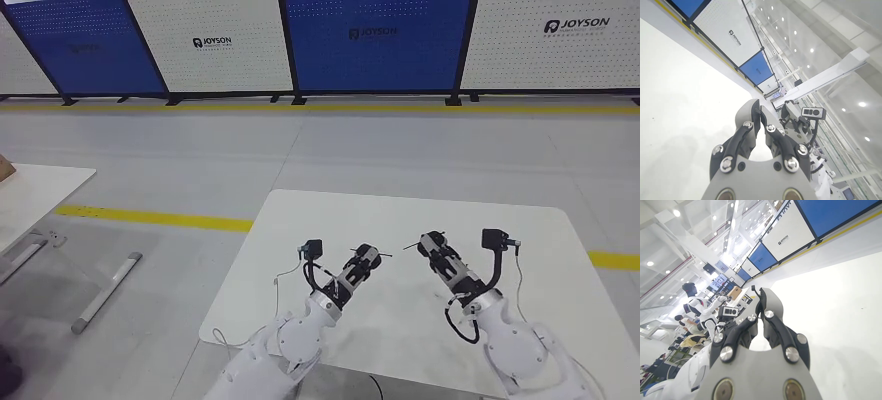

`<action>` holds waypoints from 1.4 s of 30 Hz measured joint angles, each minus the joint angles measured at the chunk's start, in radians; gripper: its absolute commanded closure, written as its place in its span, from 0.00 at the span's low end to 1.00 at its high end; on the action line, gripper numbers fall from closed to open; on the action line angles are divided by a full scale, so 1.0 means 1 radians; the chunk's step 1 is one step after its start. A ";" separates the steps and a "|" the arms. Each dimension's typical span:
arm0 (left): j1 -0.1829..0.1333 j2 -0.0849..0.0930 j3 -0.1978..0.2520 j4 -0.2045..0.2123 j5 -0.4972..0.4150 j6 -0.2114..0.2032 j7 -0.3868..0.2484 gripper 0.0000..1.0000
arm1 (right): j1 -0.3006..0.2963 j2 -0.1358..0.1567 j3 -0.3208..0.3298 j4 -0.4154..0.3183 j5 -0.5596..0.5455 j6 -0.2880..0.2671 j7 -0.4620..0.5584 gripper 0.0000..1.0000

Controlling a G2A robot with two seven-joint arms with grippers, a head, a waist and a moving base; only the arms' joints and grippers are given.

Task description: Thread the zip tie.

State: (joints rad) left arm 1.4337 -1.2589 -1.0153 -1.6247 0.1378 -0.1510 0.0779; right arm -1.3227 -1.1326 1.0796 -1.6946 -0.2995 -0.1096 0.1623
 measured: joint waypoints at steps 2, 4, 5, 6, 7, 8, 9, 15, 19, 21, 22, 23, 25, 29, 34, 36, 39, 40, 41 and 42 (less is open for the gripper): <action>0.000 0.000 0.000 0.000 0.001 0.000 0.001 1.00 | 0.001 0.000 -0.001 0.001 -0.002 0.002 0.000 1.00; 0.000 0.000 0.000 0.000 0.001 0.000 0.001 1.00 | 0.000 0.000 0.000 0.001 -0.001 0.002 0.001 1.00; 0.000 0.000 0.000 0.000 0.001 0.000 0.001 1.00 | 0.000 0.000 0.000 0.001 -0.001 0.001 0.001 1.00; 0.000 0.000 0.000 0.000 0.001 0.000 0.001 1.00 | 0.000 0.000 0.000 0.000 -0.001 0.001 0.001 1.00; 0.000 0.000 0.000 0.000 0.001 0.000 0.001 1.00 | 0.000 0.000 0.000 0.000 -0.001 0.001 0.001 1.00; 0.000 0.000 0.000 0.000 0.001 0.000 0.001 1.00 | 0.000 0.000 0.000 0.000 -0.001 0.001 0.001 1.00; 0.000 0.000 0.000 0.000 0.001 0.000 0.001 1.00 | 0.000 0.000 0.000 0.000 -0.001 0.001 0.001 1.00; 0.000 0.000 0.000 0.000 0.001 0.000 0.001 1.00 | -0.010 -0.003 -0.001 -0.010 -0.041 0.042 -0.032 1.00; 0.000 0.000 0.000 0.000 0.001 0.000 0.001 1.00 | -0.024 -0.011 -0.025 -0.023 -0.096 0.124 -0.055 1.00; 0.000 0.000 0.000 0.000 0.001 0.000 0.001 1.00 | -0.028 -0.014 -0.033 -0.028 -0.108 0.150 -0.054 1.00; 0.000 0.000 0.000 0.000 0.001 0.000 0.001 1.00 | -0.029 -0.015 -0.035 -0.030 -0.109 0.156 -0.050 1.00; 0.000 0.000 0.000 0.000 0.001 0.000 0.001 1.00 | -0.029 -0.015 -0.036 -0.031 -0.109 0.157 -0.048 1.00; 0.000 0.000 0.000 0.000 0.001 0.000 0.001 1.00 | -0.029 -0.015 -0.035 -0.031 -0.108 0.156 -0.048 1.00; 0.000 0.000 0.000 0.000 0.001 0.000 0.001 1.00 | -0.029 -0.015 -0.035 -0.031 -0.108 0.155 -0.048 1.00; 0.000 0.000 0.000 0.000 0.001 0.000 0.001 1.00 | -0.036 -0.018 -0.034 -0.038 -0.084 0.125 -0.050 1.00; 0.000 0.000 0.000 0.000 0.001 0.000 0.001 1.00 | -0.040 -0.020 -0.033 -0.042 -0.074 0.106 -0.049 1.00; 0.000 0.000 0.000 0.000 0.001 0.000 0.001 1.00 | -0.043 -0.023 -0.034 -0.043 -0.069 0.091 -0.048 1.00; 0.000 0.000 0.000 0.000 0.001 0.000 0.001 1.00 | -0.043 -0.025 -0.035 -0.043 -0.075 0.091 -0.049 1.00; 0.000 0.000 0.000 0.000 0.001 0.000 0.001 1.00 | -0.042 -0.026 -0.036 -0.042 -0.084 0.095 -0.052 1.00; 0.000 0.000 0.000 0.000 0.001 0.000 0.001 1.00 | -0.040 -0.027 -0.038 -0.040 -0.095 0.100 -0.057 1.00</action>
State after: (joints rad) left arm 1.4341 -1.2589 -1.0152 -1.6250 0.1391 -0.1511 0.0789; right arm -1.3631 -1.1599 1.0417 -1.7349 -0.3945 -0.0092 0.1057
